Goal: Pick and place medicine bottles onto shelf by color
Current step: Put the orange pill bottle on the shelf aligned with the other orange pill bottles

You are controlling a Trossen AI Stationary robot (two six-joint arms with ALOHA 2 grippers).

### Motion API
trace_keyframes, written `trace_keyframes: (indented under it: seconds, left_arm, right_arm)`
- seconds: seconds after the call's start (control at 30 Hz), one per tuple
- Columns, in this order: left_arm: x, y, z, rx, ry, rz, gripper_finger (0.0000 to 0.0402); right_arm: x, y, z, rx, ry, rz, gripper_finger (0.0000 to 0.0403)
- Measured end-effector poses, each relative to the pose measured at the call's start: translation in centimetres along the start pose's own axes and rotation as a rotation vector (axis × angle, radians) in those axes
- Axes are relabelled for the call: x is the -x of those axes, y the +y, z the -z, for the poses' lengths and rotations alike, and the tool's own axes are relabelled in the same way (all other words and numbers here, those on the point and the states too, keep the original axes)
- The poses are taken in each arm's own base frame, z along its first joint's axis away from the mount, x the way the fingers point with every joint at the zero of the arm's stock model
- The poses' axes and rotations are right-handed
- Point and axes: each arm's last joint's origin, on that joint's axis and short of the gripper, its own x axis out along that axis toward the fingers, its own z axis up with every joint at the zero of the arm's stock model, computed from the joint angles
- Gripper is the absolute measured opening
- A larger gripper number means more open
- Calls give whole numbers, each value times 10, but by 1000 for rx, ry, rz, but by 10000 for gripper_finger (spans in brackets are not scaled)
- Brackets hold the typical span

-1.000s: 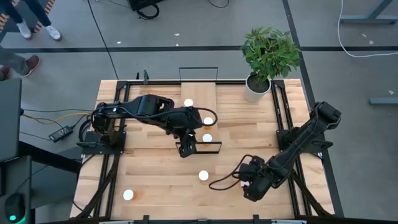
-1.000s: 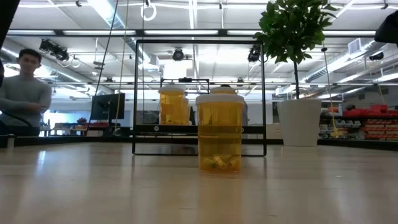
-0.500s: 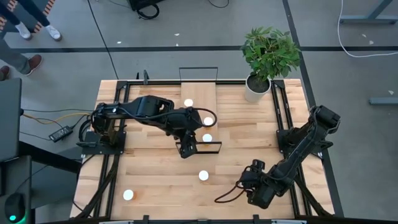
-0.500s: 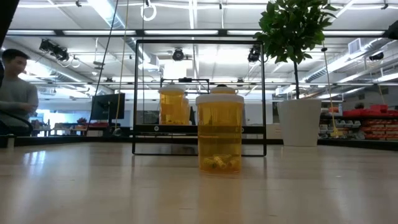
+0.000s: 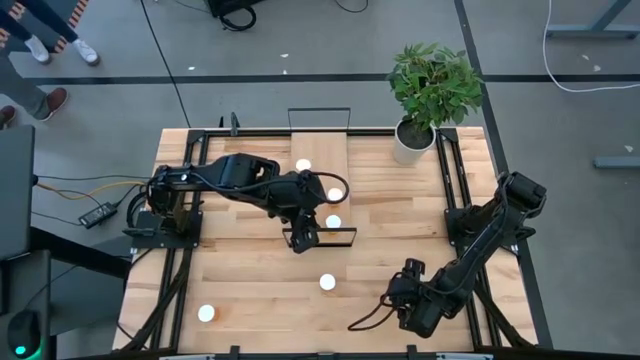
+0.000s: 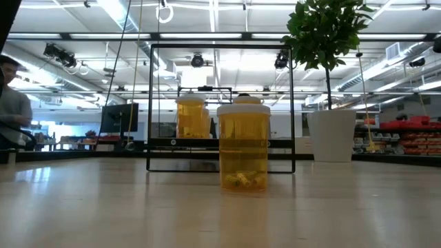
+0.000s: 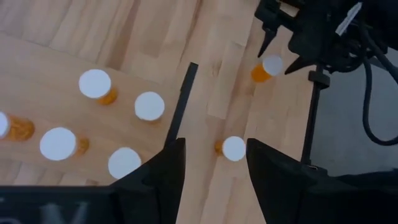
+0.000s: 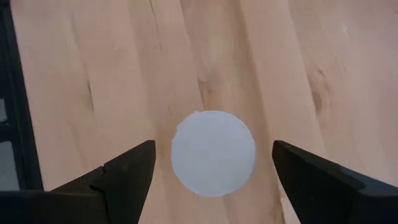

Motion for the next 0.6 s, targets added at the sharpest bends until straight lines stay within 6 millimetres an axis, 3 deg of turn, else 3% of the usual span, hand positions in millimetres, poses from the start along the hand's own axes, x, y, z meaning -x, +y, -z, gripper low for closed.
trace_keyframes:
  seconds: [0.4,0.6]
  left_arm:
    - [0,0,0,1,-3,0,174]
    - [0,0,0,1,-3,0,172]
  right_arm:
    - [-12,-6,6,-43,12,3,330]
    - [-12,-5,6,-44,3,-2,305]
